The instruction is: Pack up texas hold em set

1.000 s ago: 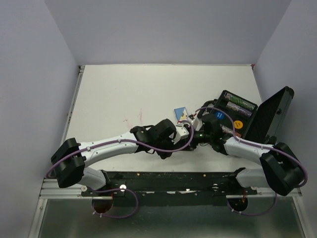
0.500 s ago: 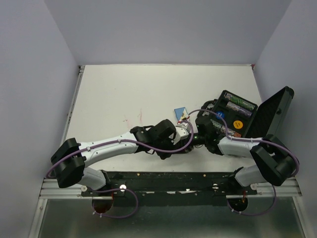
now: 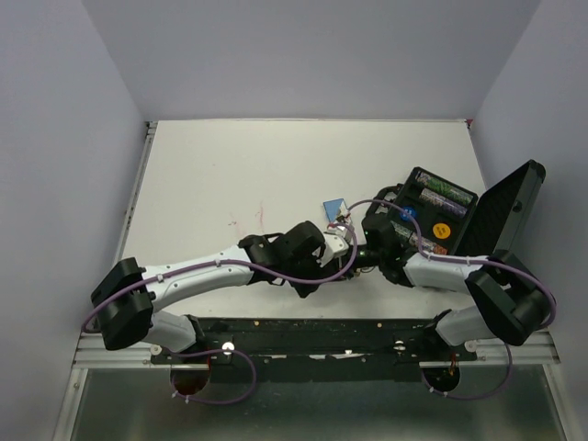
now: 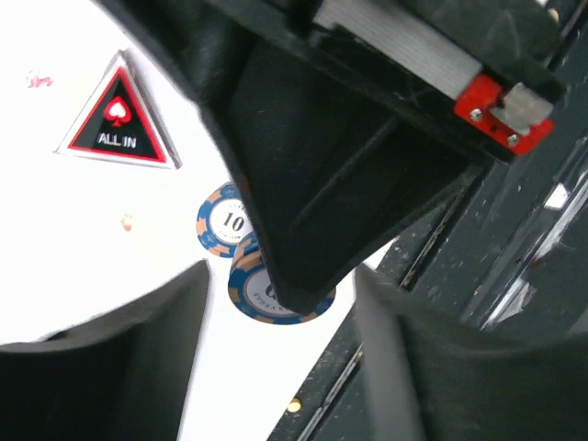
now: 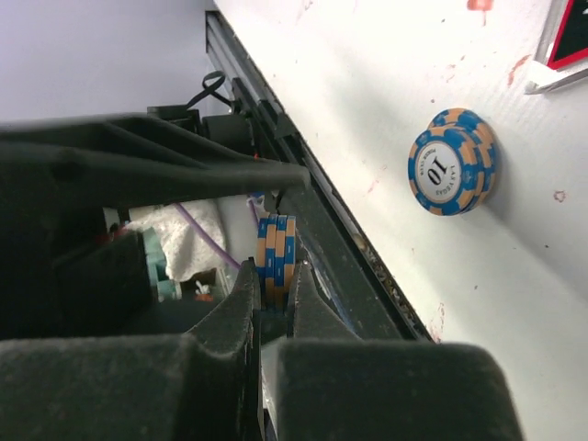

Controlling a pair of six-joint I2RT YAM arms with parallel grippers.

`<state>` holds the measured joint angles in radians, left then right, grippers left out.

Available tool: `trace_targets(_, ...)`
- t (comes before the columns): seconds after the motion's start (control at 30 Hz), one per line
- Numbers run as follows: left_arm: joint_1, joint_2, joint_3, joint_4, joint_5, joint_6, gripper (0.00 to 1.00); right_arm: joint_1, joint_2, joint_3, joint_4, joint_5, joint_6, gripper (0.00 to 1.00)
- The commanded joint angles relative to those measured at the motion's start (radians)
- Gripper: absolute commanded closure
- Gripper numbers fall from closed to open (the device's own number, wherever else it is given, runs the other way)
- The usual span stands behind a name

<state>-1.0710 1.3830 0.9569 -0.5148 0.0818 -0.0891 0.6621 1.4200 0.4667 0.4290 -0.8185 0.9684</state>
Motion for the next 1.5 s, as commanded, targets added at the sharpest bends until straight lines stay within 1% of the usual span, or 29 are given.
trace_targets(0.0,-0.003,-0.053,-0.003,0.025,-0.100,0.000,0.15,-0.016,-0.059,0.056,-0.108,0.125,-0.042,0.99)
trace_targets(0.03,-0.003,-0.064,-0.004,0.027,-0.118,0.003,0.11,-0.047,-0.081,0.079,-0.175,0.154,-0.087,0.99)
trace_targets(0.07,-0.001,-0.074,-0.006,0.029,-0.131,0.006,0.04,-0.088,-0.104,0.113,-0.244,0.183,-0.126,0.99)
trace_targets(0.1,0.003,-0.091,-0.007,0.033,-0.135,0.009,0.02,-0.131,-0.122,0.142,-0.324,0.223,-0.166,0.99)
trace_targets(0.2,0.028,-0.162,-0.026,0.064,-0.119,0.015,0.01,-0.283,-0.167,0.234,-0.528,0.327,-0.282,0.99)
trace_targets(0.27,0.065,-0.211,-0.035,0.084,-0.094,0.012,0.01,-0.366,-0.179,0.303,-0.614,0.409,-0.356,0.99)
trace_targets(0.33,0.121,-0.257,-0.040,0.094,-0.053,-0.004,0.01,-0.435,-0.173,0.367,-0.683,0.502,-0.430,0.99)
trace_targets(0.43,0.247,-0.300,-0.032,0.095,-0.001,-0.055,0.01,-0.560,-0.116,0.475,-0.759,0.610,-0.497,0.99)
trace_targets(0.53,0.379,-0.337,-0.029,0.094,0.026,-0.118,0.01,-0.631,-0.037,0.571,-0.799,0.709,-0.539,0.99)
trace_targets(0.6,0.410,-0.361,-0.033,0.088,0.000,-0.126,0.01,-0.648,0.020,0.625,-0.823,0.783,-0.551,0.99)
trace_targets(0.73,0.411,-0.404,-0.049,0.090,-0.074,-0.104,0.01,-0.657,0.109,0.690,-0.863,0.918,-0.557,0.99)
trace_targets(0.8,0.410,-0.409,-0.049,0.085,-0.100,-0.101,0.01,-0.656,0.131,0.711,-0.866,0.941,-0.551,0.99)
trace_targets(1.03,0.411,-0.406,-0.041,0.075,-0.094,-0.106,0.01,-0.657,0.177,0.740,-0.880,1.033,-0.537,0.99)
trace_targets(1.23,0.411,-0.414,-0.040,0.067,-0.099,-0.109,0.01,-0.657,0.227,0.760,-0.882,1.070,-0.548,0.99)
trace_targets(1.47,0.411,-0.414,-0.041,0.067,-0.100,-0.107,0.01,-0.657,0.273,0.780,-0.856,1.050,-0.551,0.99)
